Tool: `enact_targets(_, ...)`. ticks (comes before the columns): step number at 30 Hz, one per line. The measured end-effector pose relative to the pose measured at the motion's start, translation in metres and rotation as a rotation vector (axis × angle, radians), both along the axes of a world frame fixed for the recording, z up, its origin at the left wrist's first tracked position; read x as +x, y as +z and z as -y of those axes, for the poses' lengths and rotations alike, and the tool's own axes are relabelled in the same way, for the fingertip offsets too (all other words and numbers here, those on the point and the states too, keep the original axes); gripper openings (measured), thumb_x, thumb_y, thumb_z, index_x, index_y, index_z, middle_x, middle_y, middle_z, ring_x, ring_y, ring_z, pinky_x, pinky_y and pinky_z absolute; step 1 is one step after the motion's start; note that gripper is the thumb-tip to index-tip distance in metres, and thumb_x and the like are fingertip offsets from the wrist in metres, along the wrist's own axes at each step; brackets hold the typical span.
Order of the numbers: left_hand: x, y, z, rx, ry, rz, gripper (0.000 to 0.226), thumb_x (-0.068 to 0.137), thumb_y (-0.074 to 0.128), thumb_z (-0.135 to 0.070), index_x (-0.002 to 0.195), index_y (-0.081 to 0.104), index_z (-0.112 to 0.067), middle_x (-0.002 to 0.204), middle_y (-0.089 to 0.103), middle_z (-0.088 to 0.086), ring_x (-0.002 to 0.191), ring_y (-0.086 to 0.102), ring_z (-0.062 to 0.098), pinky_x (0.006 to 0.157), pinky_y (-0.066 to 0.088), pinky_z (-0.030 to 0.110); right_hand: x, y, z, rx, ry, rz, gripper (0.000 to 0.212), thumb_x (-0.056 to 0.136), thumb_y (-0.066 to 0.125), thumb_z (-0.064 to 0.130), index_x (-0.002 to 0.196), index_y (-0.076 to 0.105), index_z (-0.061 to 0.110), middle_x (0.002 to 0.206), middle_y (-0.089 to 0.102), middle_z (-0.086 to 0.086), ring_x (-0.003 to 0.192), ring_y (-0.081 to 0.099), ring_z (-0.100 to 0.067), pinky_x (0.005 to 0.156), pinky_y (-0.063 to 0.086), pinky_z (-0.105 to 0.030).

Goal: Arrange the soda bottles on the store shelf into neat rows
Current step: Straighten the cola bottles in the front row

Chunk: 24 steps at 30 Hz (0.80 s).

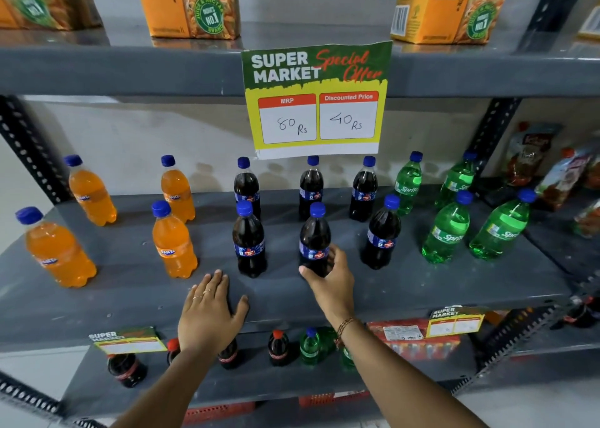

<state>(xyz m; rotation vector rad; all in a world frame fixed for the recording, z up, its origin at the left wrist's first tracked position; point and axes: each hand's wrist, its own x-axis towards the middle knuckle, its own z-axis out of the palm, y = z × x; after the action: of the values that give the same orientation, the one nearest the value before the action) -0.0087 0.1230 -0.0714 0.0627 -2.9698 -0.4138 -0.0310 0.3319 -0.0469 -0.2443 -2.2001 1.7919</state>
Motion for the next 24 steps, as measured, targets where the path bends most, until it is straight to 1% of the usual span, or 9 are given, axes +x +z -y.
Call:
enact_targets(1,-0.002,0.002,-0.002,0.025,0.014,0.001,0.073,0.085,0.032,-0.059,0.141,0.032,-0.012,0.152,0.030,0.005,0.143,0.020,0.020,0.119,0.012,0.036,-0.005,0.000,-0.005,-0.007,-0.021,0.000,0.052,0.069,0.076,0.011,0.112,0.050,0.023,0.103,0.064,0.002,0.095,0.062,-0.012,0.080,0.047,-0.020)
enact_targets(3,-0.007,0.008,-0.006,0.078,0.062,-0.008,0.069,0.084,0.048,-0.055,0.135,0.041,-0.010,0.147,0.040,0.008,0.138,0.030,0.024,0.116,0.021,0.038,-0.012,0.000,-0.012,-0.017,-0.033,0.008,0.051,0.070,0.075,0.010,0.113,0.050,0.021,0.103,0.063,0.002,0.094,0.061,-0.011,0.075,0.045,-0.011)
enact_targets(6,-0.019,0.021,-0.015,0.231,0.148,0.005,0.065,0.076,0.060,-0.056,0.122,0.053,-0.010,0.126,0.057,0.013,0.119,0.048,0.031,0.101,0.039,0.043,-0.014,-0.003,-0.015,0.012,-0.045,0.006,0.050,0.071,0.075,0.010,0.115,0.051,0.018,0.102,0.063,0.001,0.089,0.059,-0.006,0.066,0.043,-0.003)
enact_targets(9,-0.029,0.029,-0.024,0.474,0.152,0.009,0.060,0.071,0.068,-0.053,0.115,0.054,-0.013,0.115,0.063,0.011,0.108,0.055,0.030,0.088,0.044,0.043,-0.014,-0.008,-0.016,0.046,-0.058,-0.004,0.052,0.071,0.076,0.014,0.117,0.051,0.017,0.108,0.062,-0.002,0.094,0.059,-0.010,0.074,0.042,-0.011)
enact_targets(11,-0.032,0.030,-0.028,0.555,0.172,0.003,0.062,0.070,0.070,-0.051,0.118,0.053,-0.016,0.116,0.064,0.010,0.109,0.056,0.030,0.090,0.044,0.043,-0.015,-0.010,-0.017,0.042,-0.057,0.011,0.054,0.071,0.076,0.016,0.118,0.051,0.018,0.109,0.062,-0.002,0.095,0.059,-0.011,0.079,0.043,-0.017)
enact_targets(12,-0.032,0.031,-0.029,0.557,0.177,0.000,0.063,0.070,0.070,-0.051,0.120,0.053,-0.017,0.117,0.065,0.009,0.110,0.056,0.031,0.092,0.044,0.044,-0.015,-0.009,-0.017,0.039,-0.057,0.016,0.055,0.070,0.076,0.016,0.119,0.051,0.018,0.109,0.062,-0.002,0.095,0.059,-0.010,0.078,0.044,-0.017)
enact_targets(16,-0.033,0.031,-0.030,0.558,0.192,-0.018,0.057,0.073,0.069,-0.049,0.119,0.056,-0.019,0.113,0.067,0.010,0.108,0.057,0.032,0.090,0.045,0.044,-0.016,-0.009,-0.019,0.051,-0.068,0.020,0.051,0.067,0.079,0.016,0.112,0.054,0.017,0.105,0.062,-0.001,0.086,0.057,0.001,0.067,0.042,0.001)
enact_targets(21,-0.035,0.028,-0.029,0.579,0.195,-0.013,0.058,0.072,0.069,-0.051,0.120,0.055,-0.020,0.111,0.067,0.010,0.106,0.057,0.032,0.090,0.047,0.046,-0.017,-0.011,-0.019,0.059,-0.079,0.008,0.049,0.065,0.081,0.015,0.107,0.054,0.016,0.105,0.062,-0.004,0.088,0.059,-0.007,0.066,0.041,0.003)
enact_targets(24,-0.034,0.028,-0.029,0.577,0.201,-0.020,0.058,0.073,0.068,-0.051,0.119,0.055,-0.019,0.110,0.068,0.011,0.105,0.058,0.032,0.090,0.047,0.047,-0.017,-0.010,-0.019,0.065,-0.073,0.011,0.050,0.066,0.081,0.016,0.108,0.053,0.016,0.107,0.060,-0.003,0.085,0.056,-0.001,0.065,0.040,0.004)
